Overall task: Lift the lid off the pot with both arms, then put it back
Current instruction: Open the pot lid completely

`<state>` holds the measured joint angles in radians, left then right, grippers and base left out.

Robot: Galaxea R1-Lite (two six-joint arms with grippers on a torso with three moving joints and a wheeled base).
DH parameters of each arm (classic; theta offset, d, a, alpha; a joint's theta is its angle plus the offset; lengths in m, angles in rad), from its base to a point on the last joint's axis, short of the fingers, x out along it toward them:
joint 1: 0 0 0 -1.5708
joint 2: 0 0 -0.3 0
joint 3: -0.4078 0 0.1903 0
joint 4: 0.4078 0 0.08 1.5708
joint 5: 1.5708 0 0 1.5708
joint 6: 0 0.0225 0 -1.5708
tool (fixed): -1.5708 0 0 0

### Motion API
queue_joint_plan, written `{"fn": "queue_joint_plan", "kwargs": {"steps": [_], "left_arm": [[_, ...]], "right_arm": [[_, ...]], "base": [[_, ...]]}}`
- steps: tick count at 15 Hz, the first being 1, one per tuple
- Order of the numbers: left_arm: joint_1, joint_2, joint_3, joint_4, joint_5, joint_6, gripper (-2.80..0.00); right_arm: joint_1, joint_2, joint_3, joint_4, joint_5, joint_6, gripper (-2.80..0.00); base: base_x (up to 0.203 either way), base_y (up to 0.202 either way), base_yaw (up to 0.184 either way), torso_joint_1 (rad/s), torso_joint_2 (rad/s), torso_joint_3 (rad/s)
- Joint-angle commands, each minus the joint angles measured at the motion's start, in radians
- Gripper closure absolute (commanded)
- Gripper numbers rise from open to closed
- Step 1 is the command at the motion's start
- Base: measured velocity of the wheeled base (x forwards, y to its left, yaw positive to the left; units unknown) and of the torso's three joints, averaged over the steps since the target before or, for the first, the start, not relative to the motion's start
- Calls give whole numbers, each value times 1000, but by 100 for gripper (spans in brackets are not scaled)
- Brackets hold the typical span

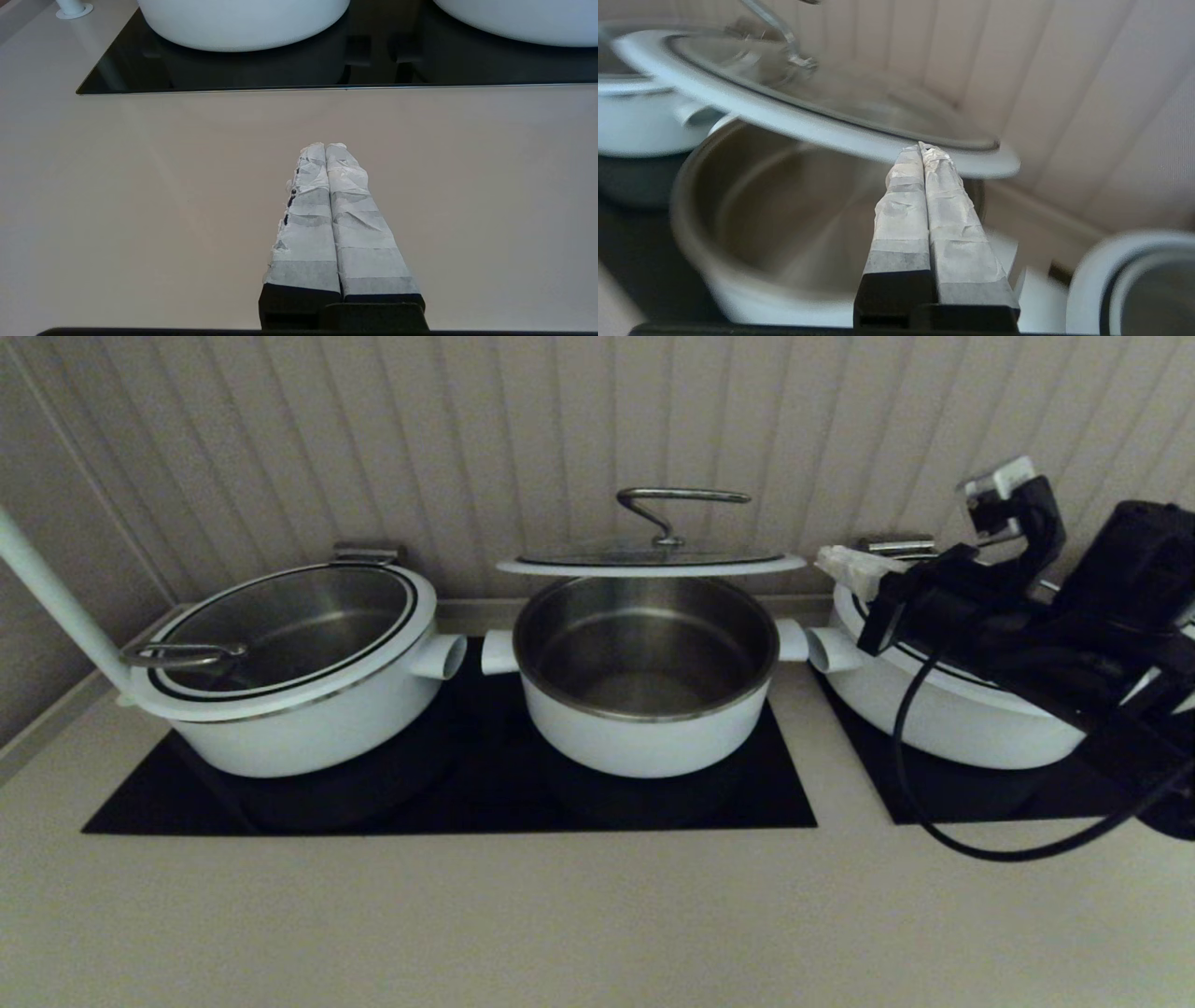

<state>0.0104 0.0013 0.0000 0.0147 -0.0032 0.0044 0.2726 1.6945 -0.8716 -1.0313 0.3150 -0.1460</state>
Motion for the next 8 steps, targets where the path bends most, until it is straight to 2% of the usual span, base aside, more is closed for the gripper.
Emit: {"fn": "queue_joint_plan", "kwargs": {"steps": [1,8], "left_arm": [[0,0,0,1,0,0,0],[0,0,0,1,0,0,0]], "right_arm": [[3,-133,54,80,4,-2,0],[8,-329,142,319,7,-3,0]], "base": [[0,0,0,0,0,0],[0,0,0,0,0,0]]}}
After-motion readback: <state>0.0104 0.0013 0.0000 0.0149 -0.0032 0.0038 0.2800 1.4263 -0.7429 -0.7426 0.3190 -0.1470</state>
